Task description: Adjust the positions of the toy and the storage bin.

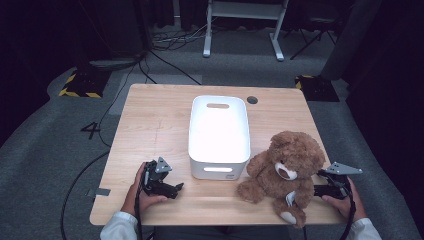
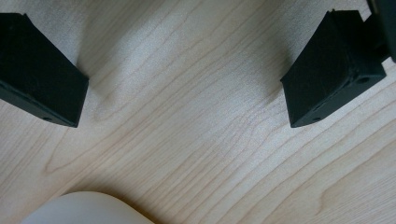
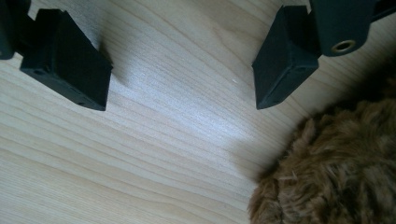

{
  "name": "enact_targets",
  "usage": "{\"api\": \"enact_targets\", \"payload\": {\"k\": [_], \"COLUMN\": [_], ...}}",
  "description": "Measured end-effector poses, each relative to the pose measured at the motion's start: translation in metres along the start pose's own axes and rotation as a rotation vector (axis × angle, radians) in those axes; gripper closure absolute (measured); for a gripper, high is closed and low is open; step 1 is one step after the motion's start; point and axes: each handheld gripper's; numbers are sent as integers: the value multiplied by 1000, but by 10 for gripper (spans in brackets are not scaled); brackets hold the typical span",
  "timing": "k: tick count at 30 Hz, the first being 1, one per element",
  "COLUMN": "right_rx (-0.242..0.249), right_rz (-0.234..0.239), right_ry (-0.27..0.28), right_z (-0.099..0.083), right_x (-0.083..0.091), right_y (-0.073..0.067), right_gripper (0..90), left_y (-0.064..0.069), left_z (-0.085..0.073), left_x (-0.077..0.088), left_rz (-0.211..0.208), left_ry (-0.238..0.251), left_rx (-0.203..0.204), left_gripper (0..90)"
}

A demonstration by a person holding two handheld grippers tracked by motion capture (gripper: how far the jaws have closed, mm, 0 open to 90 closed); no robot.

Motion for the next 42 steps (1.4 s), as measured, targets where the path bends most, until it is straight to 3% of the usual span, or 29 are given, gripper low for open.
{"api": "enact_targets", "payload": {"k": [10, 14, 16, 18, 22, 36, 42], "right_rx": [-8, -9, 14, 53, 43, 64, 58], "right_rz": [6, 4, -1, -40, -8, 48, 103], "right_ry": [37, 104, 130, 142, 204, 231, 259], "right_z": [2, 12, 19, 25, 35, 51, 57], "right_x": [10, 28, 37, 46, 55, 66, 71], "right_y": [3, 2, -2, -6, -8, -24, -31], "right_gripper": [202, 208, 210, 212, 214, 213, 210], "left_y": [0, 1, 1, 1, 1, 1, 1], "left_z": [0, 0, 0, 0, 0, 0, 0], "left_x": [0, 0, 0, 0, 0, 0, 0], "left_rz": [3, 2, 2, 2, 2, 2, 2], "left_ry": [0, 0, 0, 0, 0, 0, 0], "left_rx": [-1, 0, 0, 0, 0, 0, 0], "left_gripper": [3, 3, 3, 3, 3, 3, 3]}}
Point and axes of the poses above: each handheld gripper's, and its own axes: x roughly backward along the jaws, z roughly out of its top, y roughly to its right, and after that the axes turned 10 degrees about y, right-handed
